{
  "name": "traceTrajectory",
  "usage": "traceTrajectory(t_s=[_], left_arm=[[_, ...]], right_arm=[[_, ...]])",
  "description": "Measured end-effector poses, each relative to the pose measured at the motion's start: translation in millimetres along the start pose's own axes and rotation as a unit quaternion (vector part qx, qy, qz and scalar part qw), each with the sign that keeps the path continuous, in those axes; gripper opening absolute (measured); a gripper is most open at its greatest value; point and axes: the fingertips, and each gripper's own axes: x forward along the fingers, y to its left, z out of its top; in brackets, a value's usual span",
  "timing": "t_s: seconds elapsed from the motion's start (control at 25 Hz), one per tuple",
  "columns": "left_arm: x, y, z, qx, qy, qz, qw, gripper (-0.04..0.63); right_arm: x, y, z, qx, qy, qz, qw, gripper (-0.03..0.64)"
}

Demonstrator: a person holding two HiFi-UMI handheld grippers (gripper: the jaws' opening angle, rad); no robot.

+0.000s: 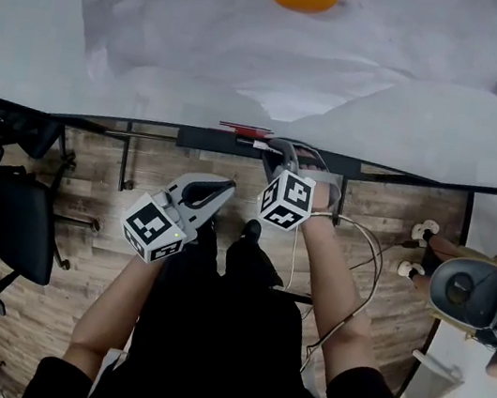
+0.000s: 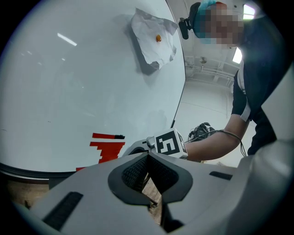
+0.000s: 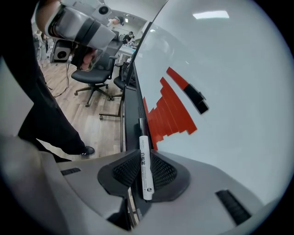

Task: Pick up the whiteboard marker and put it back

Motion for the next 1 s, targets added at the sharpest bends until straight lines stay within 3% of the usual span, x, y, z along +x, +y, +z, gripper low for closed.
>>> traceTrajectory(t_s=[0.6, 1.0], left_arm=[[2.3, 3.5, 2.4, -0.009, -0.005, 0.0, 0.9999, 0.006], [-12.7, 12.8, 32.3, 0.021, -0.023, 0.006, 0.9995, 0.006]], right_arm=[[-39.6, -18.5, 25.4, 0.025, -0.082, -0.042, 0.995, 0.074], [-91.5, -35.5, 55.8, 0.09, -0.14, -0.07, 0.984, 0.074]])
